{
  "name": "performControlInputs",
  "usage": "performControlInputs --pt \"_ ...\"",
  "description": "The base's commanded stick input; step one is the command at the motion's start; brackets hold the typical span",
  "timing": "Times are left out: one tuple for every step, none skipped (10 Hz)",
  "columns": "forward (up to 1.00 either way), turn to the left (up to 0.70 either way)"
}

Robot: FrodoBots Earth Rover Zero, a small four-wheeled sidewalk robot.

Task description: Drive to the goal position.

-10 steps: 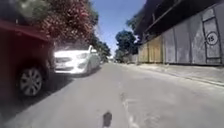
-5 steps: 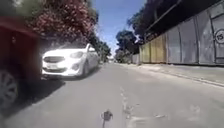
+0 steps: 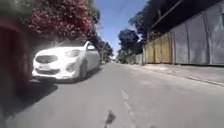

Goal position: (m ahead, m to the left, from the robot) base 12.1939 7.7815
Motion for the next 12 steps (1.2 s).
performControlInputs --pt "1.00 0.00" --pt "1.00 0.00" --pt "1.00 -0.12" --pt "1.00 -0.31" --pt "1.00 -0.39" --pt "1.00 -0.40" --pt "1.00 -0.19" --pt "1.00 0.00" --pt "1.00 0.00" --pt "1.00 0.00" --pt "1.00 0.00" --pt "1.00 0.00"
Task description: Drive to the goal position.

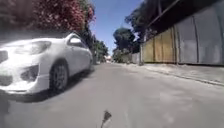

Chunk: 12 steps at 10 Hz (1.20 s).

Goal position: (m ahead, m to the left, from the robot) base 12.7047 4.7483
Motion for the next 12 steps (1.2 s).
performControlInputs --pt "1.00 0.00" --pt "1.00 0.00" --pt "1.00 0.00" --pt "1.00 0.00" --pt "1.00 0.00" --pt "1.00 0.00" --pt "1.00 0.00" --pt "1.00 0.00" --pt "1.00 0.00" --pt "1.00 0.00" --pt "1.00 0.00" --pt "1.00 0.00"
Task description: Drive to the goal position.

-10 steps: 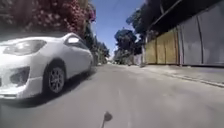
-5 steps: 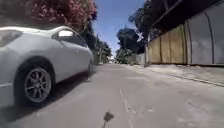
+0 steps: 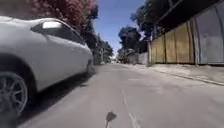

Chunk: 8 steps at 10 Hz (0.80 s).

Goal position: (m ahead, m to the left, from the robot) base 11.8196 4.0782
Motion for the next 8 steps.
performControlInputs --pt "1.00 0.00" --pt "1.00 0.00" --pt "1.00 0.00" --pt "1.00 0.00" --pt "1.00 0.00" --pt "1.00 0.00" --pt "1.00 0.00" --pt "1.00 0.00"
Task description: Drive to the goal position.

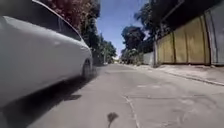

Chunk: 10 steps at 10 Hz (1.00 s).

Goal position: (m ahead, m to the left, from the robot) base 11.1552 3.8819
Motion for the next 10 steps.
performControlInputs --pt "1.00 0.00" --pt "1.00 0.00" --pt "1.00 0.00" --pt "1.00 0.00" --pt "1.00 0.00" --pt "1.00 0.00" --pt "1.00 0.00" --pt "1.00 0.00" --pt "1.00 0.00" --pt "1.00 0.00"
